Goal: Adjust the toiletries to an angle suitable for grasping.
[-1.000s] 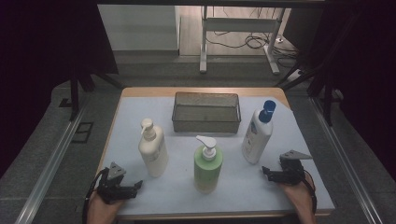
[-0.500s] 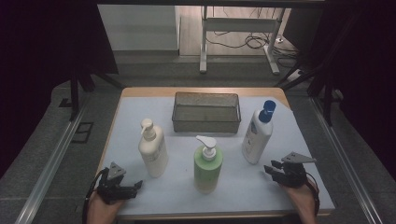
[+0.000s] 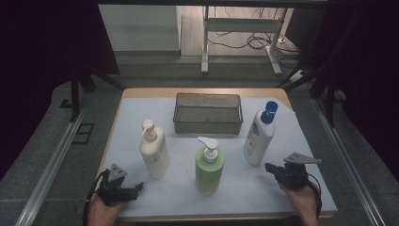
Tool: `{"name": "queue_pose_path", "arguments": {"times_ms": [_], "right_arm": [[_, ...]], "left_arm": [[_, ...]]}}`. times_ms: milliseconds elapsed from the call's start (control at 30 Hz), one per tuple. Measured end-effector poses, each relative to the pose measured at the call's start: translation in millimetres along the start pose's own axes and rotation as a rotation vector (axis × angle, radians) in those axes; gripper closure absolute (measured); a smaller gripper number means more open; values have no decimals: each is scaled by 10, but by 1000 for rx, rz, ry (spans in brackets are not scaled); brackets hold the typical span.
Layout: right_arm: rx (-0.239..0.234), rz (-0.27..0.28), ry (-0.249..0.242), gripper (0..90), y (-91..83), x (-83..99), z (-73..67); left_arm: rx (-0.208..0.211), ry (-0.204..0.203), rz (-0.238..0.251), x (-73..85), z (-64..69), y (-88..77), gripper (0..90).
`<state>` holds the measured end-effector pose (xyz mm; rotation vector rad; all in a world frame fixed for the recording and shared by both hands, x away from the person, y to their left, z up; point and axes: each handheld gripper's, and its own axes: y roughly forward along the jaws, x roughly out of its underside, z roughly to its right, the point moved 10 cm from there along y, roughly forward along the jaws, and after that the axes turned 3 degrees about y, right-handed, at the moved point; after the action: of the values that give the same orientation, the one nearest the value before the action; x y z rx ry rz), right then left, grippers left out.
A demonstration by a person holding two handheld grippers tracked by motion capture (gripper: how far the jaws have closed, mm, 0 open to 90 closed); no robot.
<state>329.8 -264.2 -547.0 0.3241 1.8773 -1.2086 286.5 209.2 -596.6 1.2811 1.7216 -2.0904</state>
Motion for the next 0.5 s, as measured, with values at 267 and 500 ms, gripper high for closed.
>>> {"name": "queue_pose_path", "arguments": {"times_ms": [267, 500], "right_arm": [[-33, -14, -40, 894, 87, -56, -198], [-29, -10, -68, 894, 209, -145, -265]], "left_arm": [[0, 0, 0, 0, 0, 0, 123], [0, 0, 0, 0, 0, 0, 123]]}}
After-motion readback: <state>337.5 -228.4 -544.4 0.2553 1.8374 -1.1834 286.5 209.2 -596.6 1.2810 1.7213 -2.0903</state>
